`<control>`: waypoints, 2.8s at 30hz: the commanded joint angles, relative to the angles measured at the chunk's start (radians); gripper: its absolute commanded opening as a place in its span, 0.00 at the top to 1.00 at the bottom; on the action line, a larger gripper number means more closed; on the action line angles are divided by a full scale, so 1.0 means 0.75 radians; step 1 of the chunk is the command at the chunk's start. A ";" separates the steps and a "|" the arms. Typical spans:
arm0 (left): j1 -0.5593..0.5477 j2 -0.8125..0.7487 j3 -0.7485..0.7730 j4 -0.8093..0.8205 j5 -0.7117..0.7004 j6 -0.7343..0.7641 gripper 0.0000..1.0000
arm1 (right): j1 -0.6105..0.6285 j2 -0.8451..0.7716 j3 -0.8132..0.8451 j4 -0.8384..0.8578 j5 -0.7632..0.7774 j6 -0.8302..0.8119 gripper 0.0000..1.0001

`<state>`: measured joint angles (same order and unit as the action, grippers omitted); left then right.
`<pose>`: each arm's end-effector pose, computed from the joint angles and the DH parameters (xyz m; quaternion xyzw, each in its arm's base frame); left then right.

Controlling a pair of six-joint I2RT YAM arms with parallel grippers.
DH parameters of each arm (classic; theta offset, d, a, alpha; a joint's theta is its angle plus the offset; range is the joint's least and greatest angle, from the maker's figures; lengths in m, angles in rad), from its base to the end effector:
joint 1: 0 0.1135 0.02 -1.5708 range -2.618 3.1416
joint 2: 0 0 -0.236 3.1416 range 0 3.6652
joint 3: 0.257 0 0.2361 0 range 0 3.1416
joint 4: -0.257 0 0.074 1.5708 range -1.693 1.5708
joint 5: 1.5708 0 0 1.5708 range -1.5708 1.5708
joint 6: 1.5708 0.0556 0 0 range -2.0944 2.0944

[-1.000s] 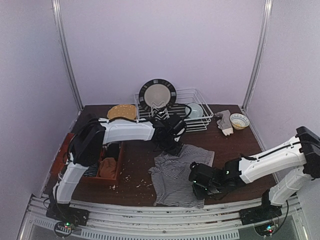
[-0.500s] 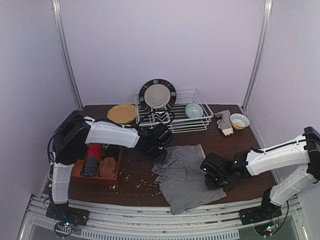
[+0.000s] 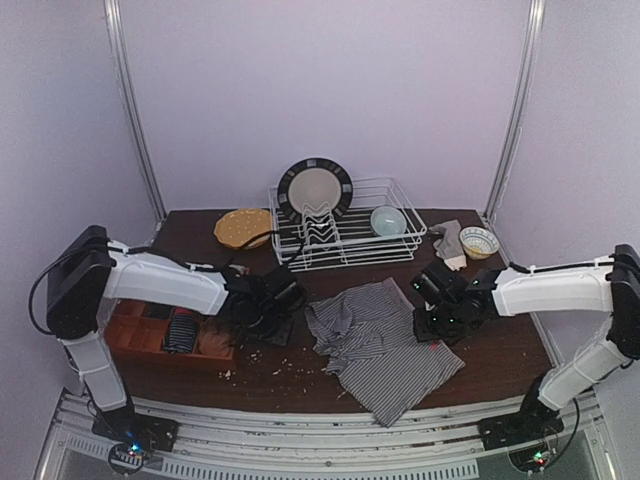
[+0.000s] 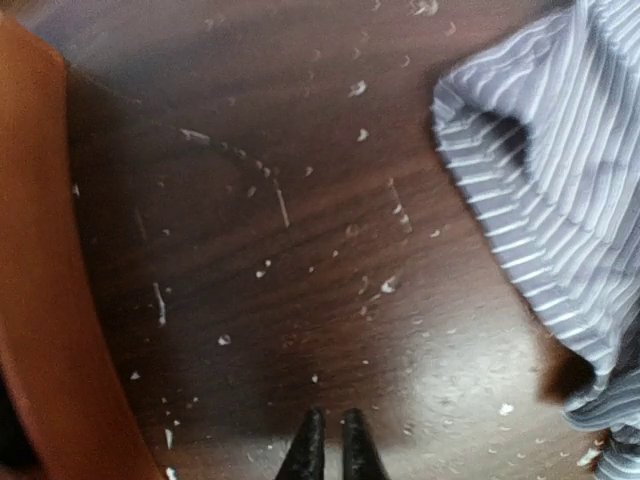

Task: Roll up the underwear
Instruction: Adjust the underwear at the center of the board.

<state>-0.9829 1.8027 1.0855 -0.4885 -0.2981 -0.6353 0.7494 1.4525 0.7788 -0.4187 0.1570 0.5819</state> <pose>0.1973 -0.2665 0.1196 0.1416 0.9625 -0.0291 0.2296 0.2017 0.1758 0.1378 -0.0625 0.9667 0.0859 0.2328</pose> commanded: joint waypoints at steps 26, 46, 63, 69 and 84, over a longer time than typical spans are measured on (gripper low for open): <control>0.076 0.581 0.707 -0.091 0.062 0.261 0.66 | 0.178 -0.082 -0.168 -0.059 0.046 0.086 0.61; -0.149 0.090 0.036 0.057 0.006 -0.102 1.00 | -0.330 0.215 0.023 0.075 -0.010 -0.055 0.62; -0.205 -0.206 -0.043 -0.004 -0.071 -0.088 0.38 | 0.077 -0.068 0.066 -0.080 -0.049 -0.003 0.56; -0.138 -0.054 0.015 0.062 0.040 -0.032 0.43 | 0.082 0.010 -0.056 -0.050 0.022 0.048 0.59; -0.241 0.002 -0.055 0.107 0.111 -0.068 1.00 | -0.270 0.095 -0.053 0.017 -0.055 -0.025 0.61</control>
<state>-1.1259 1.8160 1.0634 -0.4274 -0.2268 -0.6716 0.5785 1.4872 0.7124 -0.4137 0.1307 0.5724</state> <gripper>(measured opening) 0.002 0.390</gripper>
